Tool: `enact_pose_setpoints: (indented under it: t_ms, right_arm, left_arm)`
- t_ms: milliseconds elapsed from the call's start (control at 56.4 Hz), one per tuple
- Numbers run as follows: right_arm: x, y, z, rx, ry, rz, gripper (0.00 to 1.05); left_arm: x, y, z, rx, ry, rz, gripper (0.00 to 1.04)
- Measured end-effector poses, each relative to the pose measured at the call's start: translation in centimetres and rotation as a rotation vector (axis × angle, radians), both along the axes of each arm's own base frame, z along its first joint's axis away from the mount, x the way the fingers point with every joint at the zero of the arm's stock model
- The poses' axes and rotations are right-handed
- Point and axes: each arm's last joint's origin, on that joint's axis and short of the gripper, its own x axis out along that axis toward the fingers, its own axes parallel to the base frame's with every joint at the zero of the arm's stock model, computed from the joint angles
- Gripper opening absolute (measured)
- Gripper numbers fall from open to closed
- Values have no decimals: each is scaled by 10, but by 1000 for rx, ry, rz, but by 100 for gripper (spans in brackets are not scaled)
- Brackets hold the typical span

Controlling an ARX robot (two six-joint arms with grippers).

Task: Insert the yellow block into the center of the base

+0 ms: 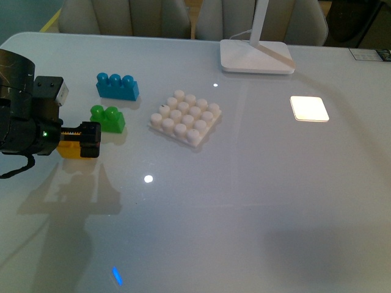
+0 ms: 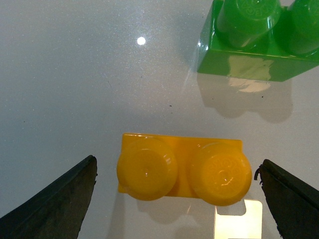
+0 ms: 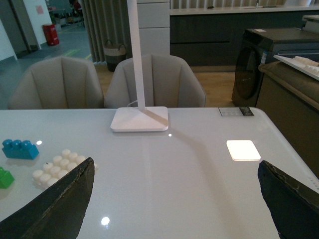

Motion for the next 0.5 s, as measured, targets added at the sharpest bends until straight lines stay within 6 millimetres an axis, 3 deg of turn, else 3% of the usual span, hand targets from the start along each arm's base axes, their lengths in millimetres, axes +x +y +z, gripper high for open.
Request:
enact_pose_setpoints:
  t_ms: [497]
  right_arm:
    - [0,0,0,0,0,0,96]
  left_arm:
    - [9,-2,-12,3,14,-2,97]
